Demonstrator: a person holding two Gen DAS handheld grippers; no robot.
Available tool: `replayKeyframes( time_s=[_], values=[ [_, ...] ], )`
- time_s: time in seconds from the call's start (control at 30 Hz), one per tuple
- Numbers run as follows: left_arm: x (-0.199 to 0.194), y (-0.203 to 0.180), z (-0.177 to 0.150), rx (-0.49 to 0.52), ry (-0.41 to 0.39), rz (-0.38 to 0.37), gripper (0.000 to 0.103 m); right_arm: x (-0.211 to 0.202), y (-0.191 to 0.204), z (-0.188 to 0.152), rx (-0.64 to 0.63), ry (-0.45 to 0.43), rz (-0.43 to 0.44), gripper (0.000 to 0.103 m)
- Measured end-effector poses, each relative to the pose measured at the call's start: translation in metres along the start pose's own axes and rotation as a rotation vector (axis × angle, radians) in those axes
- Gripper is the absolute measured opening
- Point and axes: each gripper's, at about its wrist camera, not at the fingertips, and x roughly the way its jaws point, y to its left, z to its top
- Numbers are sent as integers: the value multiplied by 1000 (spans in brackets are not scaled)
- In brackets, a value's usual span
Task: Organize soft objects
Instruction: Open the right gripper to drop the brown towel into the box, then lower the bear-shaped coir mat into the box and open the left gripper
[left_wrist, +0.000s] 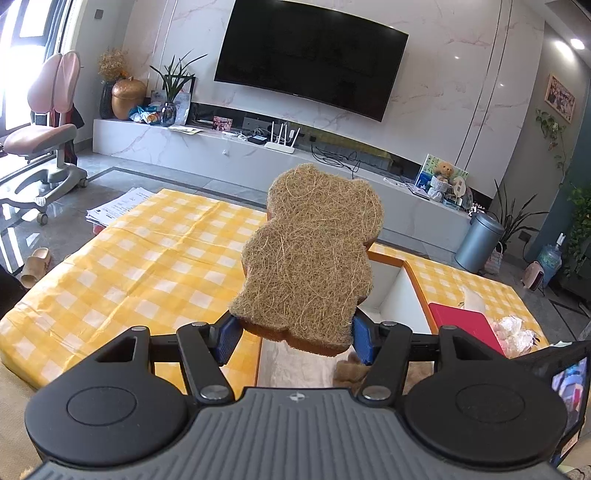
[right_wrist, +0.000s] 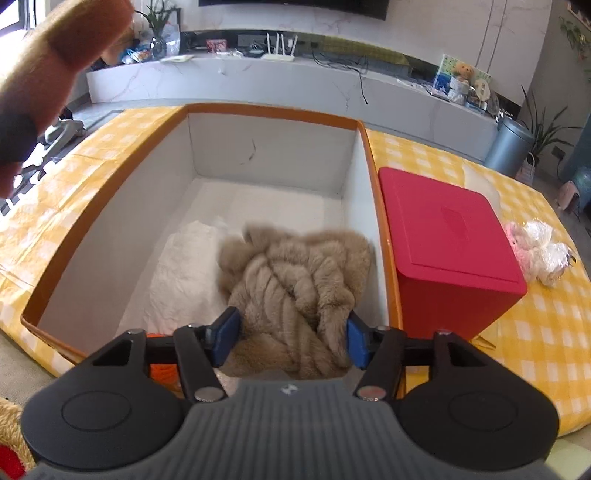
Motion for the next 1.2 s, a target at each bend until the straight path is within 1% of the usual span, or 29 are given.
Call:
replayKeyframes(
  time_s=[0.03, 0.1, 0.13, 0.2, 0.23, 0.33, 0.47, 0.6, 0.7, 0.73, 0.83, 0.93, 1.0, 1.07, 1.13, 1.2],
  values=[
    [0, 0, 0, -2, 3, -4, 69, -2, -3, 0, 2, -15, 10, 62],
    [2, 0, 0, -3, 11, -5, 69, -10, -4, -2, 6, -43, 39, 74],
    [3, -1, -1, -1, 12, -2, 69, -14, -5, -3, 11, -58, 51, 76],
    [4, -2, -1, 8, 11, 3, 69, -21, -8, -3, 23, -89, 73, 95],
    [5, -3, -1, 12, 12, 3, 69, -26, -11, -5, 27, -109, 98, 96],
    [9, -6, -1, 16, 25, -5, 69, -40, -22, -6, 68, -160, 163, 98],
    [13, -13, -4, 26, 34, -33, 69, -54, -41, -8, 116, -240, 205, 100],
    [24, -24, -8, 56, 45, -46, 69, -62, -58, -9, 127, -310, 180, 100],
    [47, -33, -10, 79, 89, -60, 69, -61, -68, -11, 138, -355, 151, 100],
    [58, -35, -11, 85, 116, -50, 69, -61, -71, -11, 141, -367, 140, 100],
    [85, -40, -18, 136, 161, 35, 69, -51, -75, -10, 158, -357, 101, 100],
    [108, -46, -25, 215, 207, 111, 69, -42, -77, -9, 173, -332, 113, 100],
    [121, -47, -28, 222, 241, 147, 69, -38, -78, -9, 183, -315, 122, 100],
    [126, -49, -31, 229, 259, 195, 70, -34, -77, -10, 186, -308, 127, 100],
    [125, -57, -34, 264, 260, 238, 70, -31, -76, -11, 176, -298, 129, 100],
    [123, -61, -37, 271, 276, 227, 71, -29, -75, -12, 159, -279, 122, 100]
  ],
)
